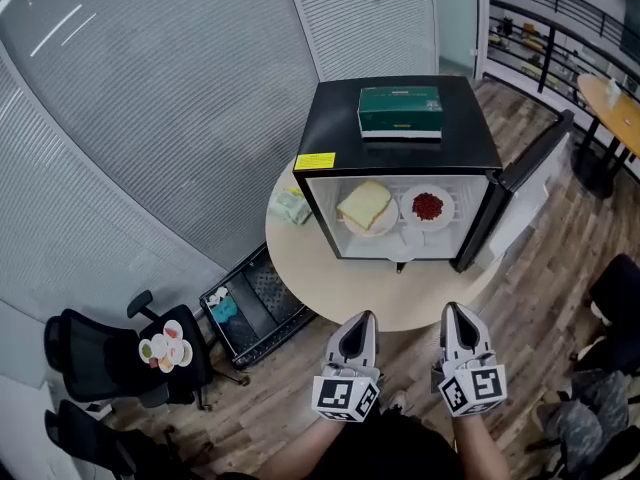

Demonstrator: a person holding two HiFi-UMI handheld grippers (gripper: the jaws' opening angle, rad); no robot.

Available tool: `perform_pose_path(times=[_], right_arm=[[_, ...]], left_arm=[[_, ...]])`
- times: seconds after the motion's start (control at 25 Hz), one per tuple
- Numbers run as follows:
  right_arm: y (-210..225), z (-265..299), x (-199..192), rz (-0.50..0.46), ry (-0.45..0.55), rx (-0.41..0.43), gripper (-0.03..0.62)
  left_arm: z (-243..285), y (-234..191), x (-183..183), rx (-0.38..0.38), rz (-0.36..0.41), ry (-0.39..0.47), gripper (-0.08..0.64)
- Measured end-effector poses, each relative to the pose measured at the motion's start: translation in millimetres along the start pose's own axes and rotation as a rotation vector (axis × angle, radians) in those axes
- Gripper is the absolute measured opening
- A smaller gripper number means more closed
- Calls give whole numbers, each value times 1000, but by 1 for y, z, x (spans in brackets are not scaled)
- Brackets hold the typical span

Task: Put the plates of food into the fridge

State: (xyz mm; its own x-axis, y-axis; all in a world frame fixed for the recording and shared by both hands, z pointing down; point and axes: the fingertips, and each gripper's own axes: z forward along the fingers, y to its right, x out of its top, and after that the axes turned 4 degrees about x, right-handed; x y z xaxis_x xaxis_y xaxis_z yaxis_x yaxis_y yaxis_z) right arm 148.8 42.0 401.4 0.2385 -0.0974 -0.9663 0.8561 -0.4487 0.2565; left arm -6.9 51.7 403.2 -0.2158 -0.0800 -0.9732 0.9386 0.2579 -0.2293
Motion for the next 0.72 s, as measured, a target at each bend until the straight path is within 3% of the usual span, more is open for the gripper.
perform_pose_path(times=[0.72], right_arm=[[-22,22,-20,6,-25,-32,6]], left_arm=[[8,-23,1,-41,-9,-19,4]])
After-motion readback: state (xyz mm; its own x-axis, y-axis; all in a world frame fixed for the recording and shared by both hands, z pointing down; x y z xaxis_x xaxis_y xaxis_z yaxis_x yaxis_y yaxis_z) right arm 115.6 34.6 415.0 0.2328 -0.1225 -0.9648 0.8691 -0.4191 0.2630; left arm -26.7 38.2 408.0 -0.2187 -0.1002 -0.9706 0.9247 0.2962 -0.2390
